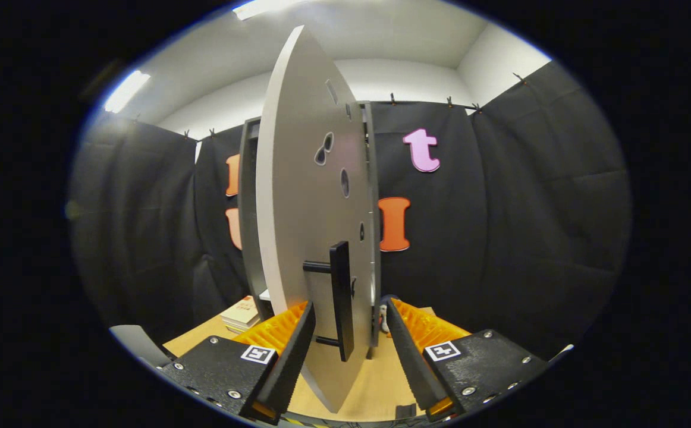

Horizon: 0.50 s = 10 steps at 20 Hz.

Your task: Open the shoe cabinet door, grab the shoes and put them into the shoe cabinet, then close the shoe cabinet door.

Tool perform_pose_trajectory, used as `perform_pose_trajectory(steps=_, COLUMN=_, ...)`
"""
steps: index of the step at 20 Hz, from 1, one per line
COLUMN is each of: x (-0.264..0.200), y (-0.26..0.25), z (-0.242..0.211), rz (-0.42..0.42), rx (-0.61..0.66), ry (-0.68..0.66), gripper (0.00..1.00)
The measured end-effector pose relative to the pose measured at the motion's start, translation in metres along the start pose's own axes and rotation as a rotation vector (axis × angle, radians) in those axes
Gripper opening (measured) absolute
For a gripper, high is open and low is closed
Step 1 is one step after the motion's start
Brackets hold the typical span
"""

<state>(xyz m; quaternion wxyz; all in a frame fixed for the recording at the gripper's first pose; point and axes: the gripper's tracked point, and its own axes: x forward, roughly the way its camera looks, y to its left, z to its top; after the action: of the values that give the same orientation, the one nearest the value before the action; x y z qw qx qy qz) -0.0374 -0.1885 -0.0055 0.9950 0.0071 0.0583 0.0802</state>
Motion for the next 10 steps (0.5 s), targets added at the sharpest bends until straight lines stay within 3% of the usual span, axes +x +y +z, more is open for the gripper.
perform_pose_trajectory(steps=10, x=0.047, y=0.082, z=0.006, rz=0.144, rx=-0.015, ry=-0.019, gripper=0.77)
